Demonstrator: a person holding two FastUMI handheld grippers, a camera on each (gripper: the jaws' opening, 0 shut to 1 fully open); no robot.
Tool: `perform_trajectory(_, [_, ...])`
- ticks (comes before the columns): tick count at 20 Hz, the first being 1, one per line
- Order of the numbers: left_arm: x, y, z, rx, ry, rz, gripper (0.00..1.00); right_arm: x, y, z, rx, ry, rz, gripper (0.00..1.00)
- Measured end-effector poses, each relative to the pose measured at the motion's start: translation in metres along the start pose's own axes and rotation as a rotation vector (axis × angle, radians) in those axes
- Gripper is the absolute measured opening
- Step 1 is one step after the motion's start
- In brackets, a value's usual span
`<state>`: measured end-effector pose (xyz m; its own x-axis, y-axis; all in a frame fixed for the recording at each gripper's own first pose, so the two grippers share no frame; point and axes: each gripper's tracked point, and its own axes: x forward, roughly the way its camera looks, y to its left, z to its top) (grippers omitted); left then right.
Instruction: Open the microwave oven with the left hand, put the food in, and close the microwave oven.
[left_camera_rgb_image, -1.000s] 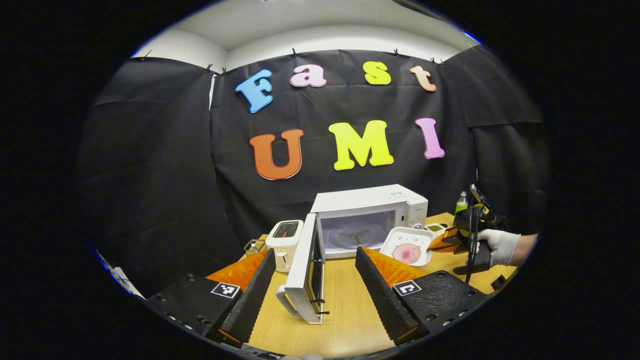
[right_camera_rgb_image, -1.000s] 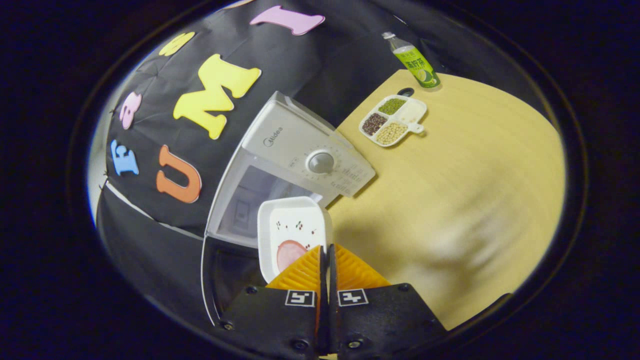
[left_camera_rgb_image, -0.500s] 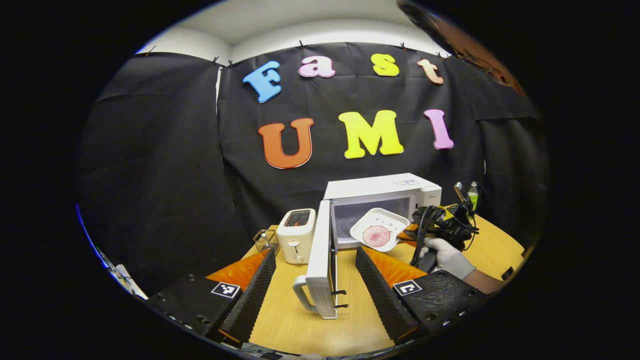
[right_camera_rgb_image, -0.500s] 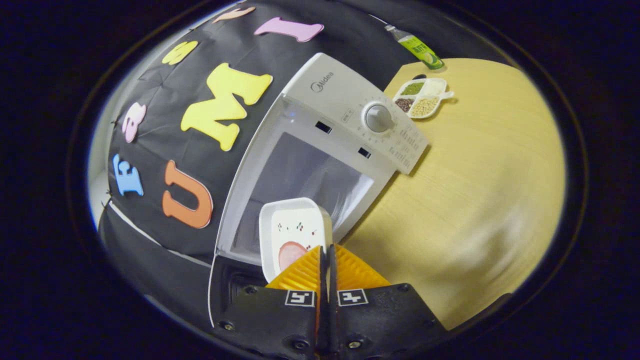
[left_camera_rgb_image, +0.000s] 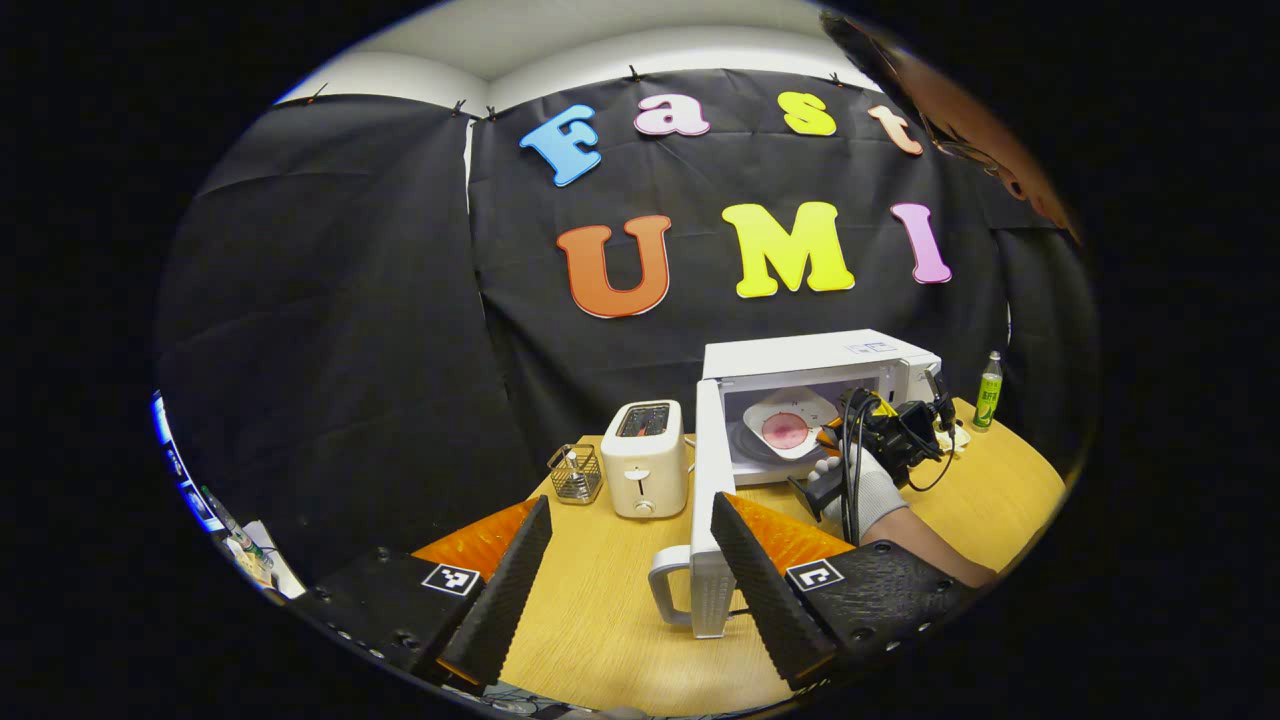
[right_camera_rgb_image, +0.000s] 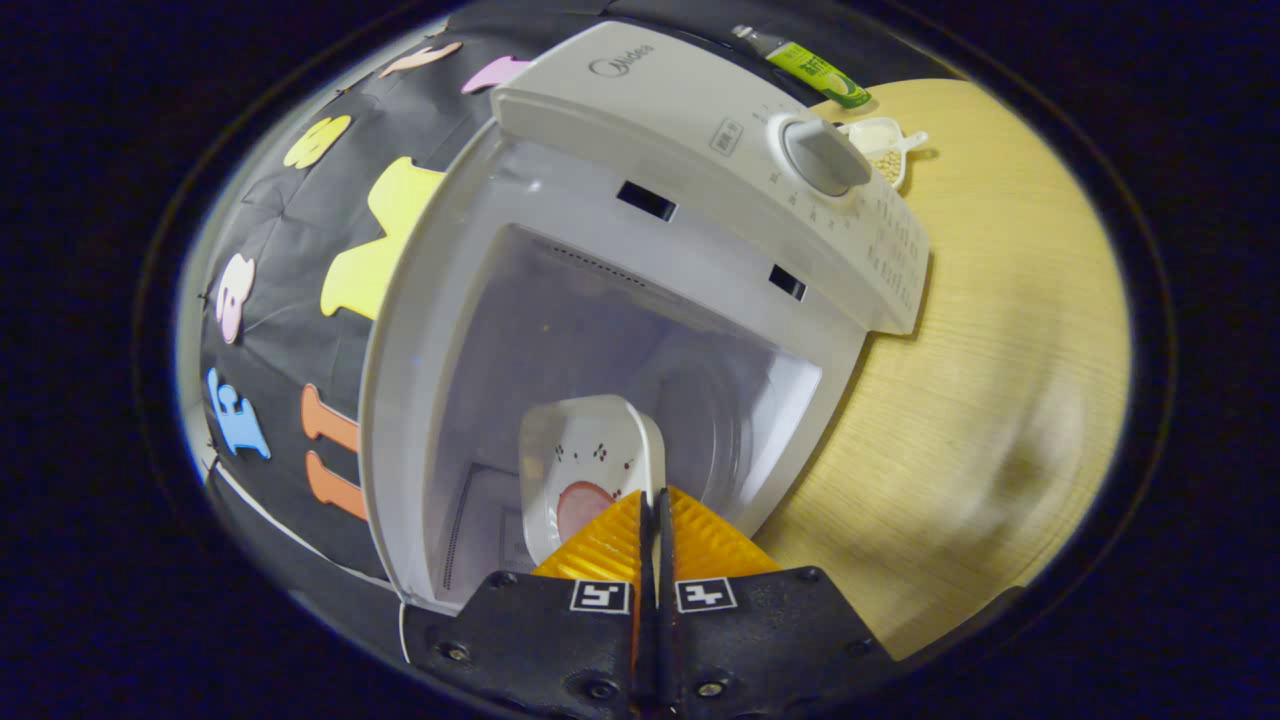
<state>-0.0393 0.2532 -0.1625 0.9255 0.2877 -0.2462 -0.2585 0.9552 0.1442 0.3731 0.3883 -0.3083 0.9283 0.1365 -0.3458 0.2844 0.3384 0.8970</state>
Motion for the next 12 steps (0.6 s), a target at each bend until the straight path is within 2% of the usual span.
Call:
perform_trajectory(4, [0.012,-0.002,-0.006,0.003,0.013,0.008,0.95,0.026,-0.016,-0.001,-0.002,0.004,-0.053,0.04])
perform_trajectory(6, [0.014,-0.001,-0.006,0.013,0.010,0.010,0.95,0.032,-0.012,0.000,0.014,-0.013,-0.027,0.00])
perform_trajectory(8, [0.017,-0.001,-0.004,0.014,0.013,0.009,0.95,0.031,-0.003,0.007,0.015,-0.033,0.024,0.10])
perform_trajectory(10, [0.016,-0.002,-0.002,0.016,0.009,0.006,0.95,0.019,0.010,0.019,0.019,-0.069,0.090,0.11])
perform_trajectory(11, [0.017,-0.002,0.000,0.018,0.009,0.007,0.95,0.014,0.015,0.021,0.005,-0.092,0.108,0.26])
perform_trajectory(12, [0.017,-0.002,0.003,0.019,0.003,0.005,0.95,0.010,0.016,0.023,-0.019,-0.097,0.111,0.70])
